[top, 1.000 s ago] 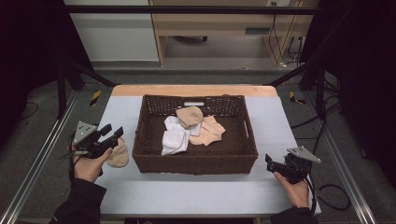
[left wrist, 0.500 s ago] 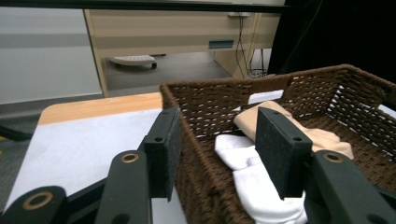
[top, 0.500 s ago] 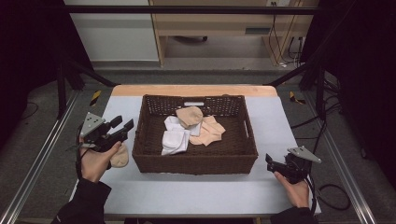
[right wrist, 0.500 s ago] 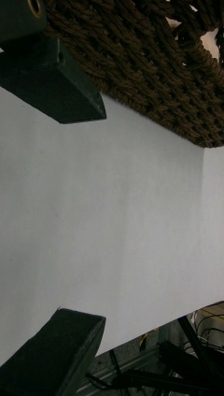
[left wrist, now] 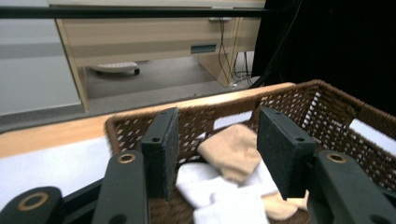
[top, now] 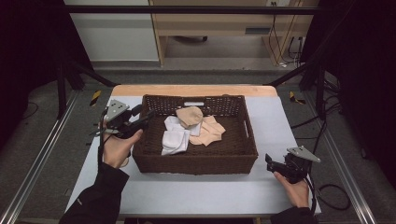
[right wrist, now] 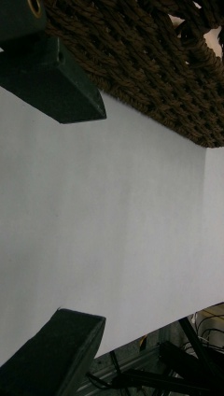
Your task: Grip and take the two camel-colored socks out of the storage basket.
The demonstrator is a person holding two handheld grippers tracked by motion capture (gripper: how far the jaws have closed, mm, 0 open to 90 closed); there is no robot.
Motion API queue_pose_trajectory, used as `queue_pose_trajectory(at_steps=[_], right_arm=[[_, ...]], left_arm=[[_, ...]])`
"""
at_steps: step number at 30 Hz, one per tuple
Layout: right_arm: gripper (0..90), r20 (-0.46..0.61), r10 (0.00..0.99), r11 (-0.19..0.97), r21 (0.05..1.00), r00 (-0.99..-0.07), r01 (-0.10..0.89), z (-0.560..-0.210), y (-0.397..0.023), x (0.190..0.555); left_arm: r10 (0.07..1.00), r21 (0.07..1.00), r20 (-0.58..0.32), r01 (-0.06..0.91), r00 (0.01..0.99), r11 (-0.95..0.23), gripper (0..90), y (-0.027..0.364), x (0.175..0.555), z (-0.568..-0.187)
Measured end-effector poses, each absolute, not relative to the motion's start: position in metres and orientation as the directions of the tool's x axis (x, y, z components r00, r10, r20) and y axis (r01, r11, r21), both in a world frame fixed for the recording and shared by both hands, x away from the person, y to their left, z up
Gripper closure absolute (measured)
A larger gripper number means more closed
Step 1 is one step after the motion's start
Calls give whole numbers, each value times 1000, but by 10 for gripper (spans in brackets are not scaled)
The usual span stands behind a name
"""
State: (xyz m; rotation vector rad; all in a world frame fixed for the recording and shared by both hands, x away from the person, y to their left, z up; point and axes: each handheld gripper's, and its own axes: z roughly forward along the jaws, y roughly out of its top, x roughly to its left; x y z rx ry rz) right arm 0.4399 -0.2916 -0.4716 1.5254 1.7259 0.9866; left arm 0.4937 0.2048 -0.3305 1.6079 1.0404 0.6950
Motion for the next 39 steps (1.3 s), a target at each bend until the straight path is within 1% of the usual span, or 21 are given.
queue_pose_trajectory(at_steps=[9,10,13,20,24,30,39], right_arm=[[35,27,991,47,851,-133,523,-471,-292,440],[36,27,991,48,851,-134,523,-471,-292,440],[36,31,991,44,852,-133,522,-471,-292,440],[36,34,991,40,851,-131,523,-471,-292,440],[36,35,991,38,853,-130,521,-471,-292,440],[36,35,991,40,851,-133,524,-471,-292,440],[40,29,990,47,850,-135,525,-472,-292,441]], left_arm=[[879,957,-65,279,473,-80,474,170,513,-325],[878,956,-56,280,476,-90,472,161,518,-325],[878,955,-44,278,477,-103,468,152,524,-326],[873,949,-62,300,484,-99,458,128,544,-333],[874,946,-61,307,482,-103,448,120,557,-341],[881,929,-70,353,467,-114,452,109,574,-358],[911,886,-31,434,412,-166,451,101,598,-389]])
